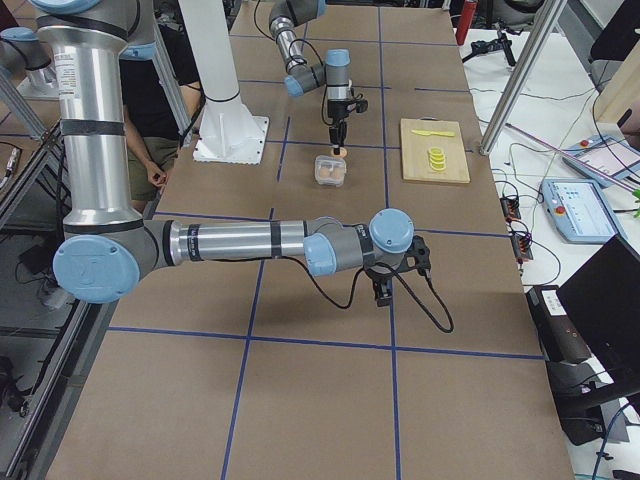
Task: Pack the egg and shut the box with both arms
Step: 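Carry the egg to the egg box and lower it into an empty cup, then release the egg and raise the left gripper while the right gripper reaches the lid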
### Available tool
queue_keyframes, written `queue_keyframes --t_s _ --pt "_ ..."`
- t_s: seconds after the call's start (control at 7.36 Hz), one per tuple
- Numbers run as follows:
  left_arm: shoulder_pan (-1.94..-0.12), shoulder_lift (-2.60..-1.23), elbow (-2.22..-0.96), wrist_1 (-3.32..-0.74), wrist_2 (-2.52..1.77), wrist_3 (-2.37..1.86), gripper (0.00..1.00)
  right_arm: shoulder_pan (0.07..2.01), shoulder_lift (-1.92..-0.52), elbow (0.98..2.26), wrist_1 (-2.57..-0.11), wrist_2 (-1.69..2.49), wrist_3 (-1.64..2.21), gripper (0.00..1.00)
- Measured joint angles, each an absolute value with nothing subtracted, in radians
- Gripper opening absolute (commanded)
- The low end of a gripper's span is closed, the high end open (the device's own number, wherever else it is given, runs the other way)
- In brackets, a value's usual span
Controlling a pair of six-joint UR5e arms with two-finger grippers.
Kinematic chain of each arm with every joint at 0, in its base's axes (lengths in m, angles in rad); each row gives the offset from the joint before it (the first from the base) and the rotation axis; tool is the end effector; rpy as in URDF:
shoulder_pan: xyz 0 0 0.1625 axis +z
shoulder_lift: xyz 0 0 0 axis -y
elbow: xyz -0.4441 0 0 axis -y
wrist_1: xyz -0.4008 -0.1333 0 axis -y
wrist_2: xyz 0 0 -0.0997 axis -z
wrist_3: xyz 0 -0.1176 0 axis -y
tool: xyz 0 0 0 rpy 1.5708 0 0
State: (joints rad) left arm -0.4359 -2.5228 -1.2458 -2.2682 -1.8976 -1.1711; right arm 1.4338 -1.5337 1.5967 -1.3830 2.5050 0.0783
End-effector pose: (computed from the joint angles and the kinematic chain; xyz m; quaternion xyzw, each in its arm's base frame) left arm 0.7018 -0.4323 0.1154 0.1289 0.6065 0.0859 0.7798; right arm -0.0341 -0.5307 0.6240 0.0630 -0.4562 -0.0823 0.8838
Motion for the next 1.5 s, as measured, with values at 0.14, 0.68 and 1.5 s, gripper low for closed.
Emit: queue_keyframes --t_s 0.14,0.68,1.5 --pt "-0.426 -2.534 -1.231 -2.274 -1.89 -1.175 0.24 1.433 -1.534 1.597 -1.383 2.505 0.078 1.0" --pt "-0.404 -2.531 -1.23 -2.277 -1.885 -1.202 1.0 1.431 -1.534 1.597 -1.382 2.505 0.079 1.0" --pt "-0.506 -2.351 -1.444 -2.269 -1.917 -1.189 1.0 1.209 -1.52 1.627 -1.069 2.464 0.648 1.0"
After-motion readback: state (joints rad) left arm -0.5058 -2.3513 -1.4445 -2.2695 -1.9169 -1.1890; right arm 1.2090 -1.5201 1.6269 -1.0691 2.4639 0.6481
